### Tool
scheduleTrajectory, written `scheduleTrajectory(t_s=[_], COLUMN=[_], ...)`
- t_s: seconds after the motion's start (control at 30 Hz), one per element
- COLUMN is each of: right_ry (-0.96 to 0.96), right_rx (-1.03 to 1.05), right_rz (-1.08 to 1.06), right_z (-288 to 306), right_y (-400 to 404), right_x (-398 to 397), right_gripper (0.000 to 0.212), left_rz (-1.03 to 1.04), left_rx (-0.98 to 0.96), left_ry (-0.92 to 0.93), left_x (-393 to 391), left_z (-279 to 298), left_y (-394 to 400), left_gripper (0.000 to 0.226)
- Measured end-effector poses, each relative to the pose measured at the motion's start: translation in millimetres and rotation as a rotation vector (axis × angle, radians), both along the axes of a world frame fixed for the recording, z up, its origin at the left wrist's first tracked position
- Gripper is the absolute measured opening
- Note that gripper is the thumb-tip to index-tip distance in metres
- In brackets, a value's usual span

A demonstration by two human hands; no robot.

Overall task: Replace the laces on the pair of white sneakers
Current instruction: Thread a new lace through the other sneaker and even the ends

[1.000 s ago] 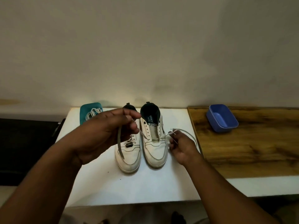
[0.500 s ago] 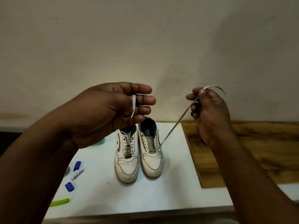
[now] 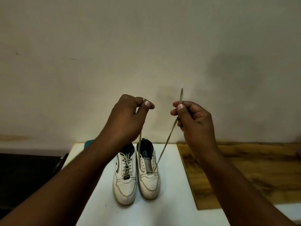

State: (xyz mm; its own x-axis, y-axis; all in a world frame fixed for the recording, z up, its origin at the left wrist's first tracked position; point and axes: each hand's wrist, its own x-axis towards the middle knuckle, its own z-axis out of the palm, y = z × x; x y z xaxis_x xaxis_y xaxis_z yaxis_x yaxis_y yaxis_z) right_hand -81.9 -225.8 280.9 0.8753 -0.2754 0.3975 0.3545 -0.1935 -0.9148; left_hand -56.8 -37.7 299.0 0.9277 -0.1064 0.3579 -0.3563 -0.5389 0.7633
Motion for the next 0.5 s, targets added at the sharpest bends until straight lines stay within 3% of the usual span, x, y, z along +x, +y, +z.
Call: scheduleTrajectory(t_s=[0.1, 0.2, 0.5], right_ry=[-0.025, -0.073, -0.123], right_rx=[-0.024, -0.065, -0.202], right_rz=[0.030, 0.054, 0.034], right_z=[0.0, 0.5, 0.9], right_y=[10.6, 19.7, 25.7], right_x=[-0.5, 0.7, 6.6], right_gripper=[0.019, 0.018, 0.025], left_rz=[-0.118, -0.110, -0.127], left_rx=[-0.363, -0.556, -0.643], left_ry=[0.109, 0.216, 0.173], left_x=[1.3, 6.0, 12.0], left_z=[1.0, 1.1, 2.2], left_y=[-12.1, -20.7, -19.7], left_gripper=[0.020, 0.021, 0.012])
